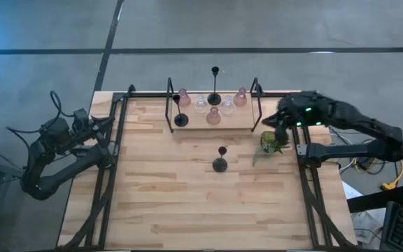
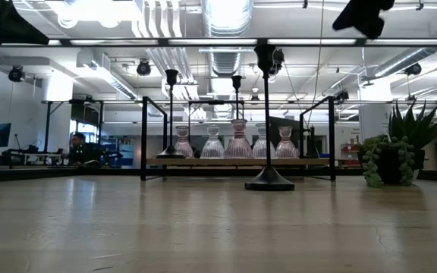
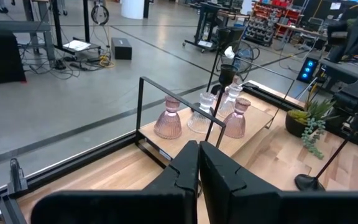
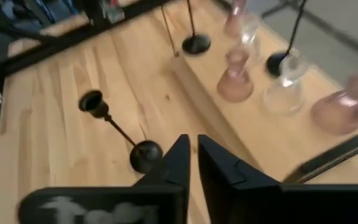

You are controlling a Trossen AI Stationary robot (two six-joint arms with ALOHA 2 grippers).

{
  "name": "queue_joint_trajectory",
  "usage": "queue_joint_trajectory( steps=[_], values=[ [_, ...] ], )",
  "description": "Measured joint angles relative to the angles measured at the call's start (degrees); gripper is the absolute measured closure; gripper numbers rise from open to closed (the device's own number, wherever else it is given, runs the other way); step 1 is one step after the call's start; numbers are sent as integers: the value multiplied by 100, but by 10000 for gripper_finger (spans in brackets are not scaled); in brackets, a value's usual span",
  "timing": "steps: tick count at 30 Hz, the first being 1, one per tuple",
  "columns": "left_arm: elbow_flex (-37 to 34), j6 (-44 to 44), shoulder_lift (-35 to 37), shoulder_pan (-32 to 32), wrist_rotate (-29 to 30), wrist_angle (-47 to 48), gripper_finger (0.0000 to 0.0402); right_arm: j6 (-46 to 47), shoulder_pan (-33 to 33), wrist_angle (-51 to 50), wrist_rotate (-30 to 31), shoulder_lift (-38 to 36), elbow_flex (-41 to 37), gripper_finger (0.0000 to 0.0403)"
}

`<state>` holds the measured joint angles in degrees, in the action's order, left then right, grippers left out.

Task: Pick & Place candle stick holders
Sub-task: Put the black candle holder on the shelf aligned with the other pink glass candle holder

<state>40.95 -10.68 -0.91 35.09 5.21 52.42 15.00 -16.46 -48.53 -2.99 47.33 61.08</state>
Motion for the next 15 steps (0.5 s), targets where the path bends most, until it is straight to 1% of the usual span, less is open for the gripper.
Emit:
queue_joint_trajectory(
  steps=[2, 4, 8, 10, 12, 15],
  values=[
    [0, -2, 0, 0, -2, -2, 385, 128, 65, 283, 0, 171, -239, 361],
    [0, -2, 2, 0, 0, -4, 384, 219, 148, 566, 3, 357, -398, 331],
    [0, -1, 0, -1, -2, -7, 384, 142, 288, 863, 15, 823, -538, 263],
    [0, -2, 0, 0, 0, -7, 385, 61, 370, 986, 12, 1069, -548, 235],
    [0, -2, 0, -1, -2, -7, 385, 24, 483, 1075, 16, 1310, -548, 216],
    [0, -2, 0, -1, 0, -7, 384, 96, 754, 1056, 14, 1672, -515, 206]
  ],
)
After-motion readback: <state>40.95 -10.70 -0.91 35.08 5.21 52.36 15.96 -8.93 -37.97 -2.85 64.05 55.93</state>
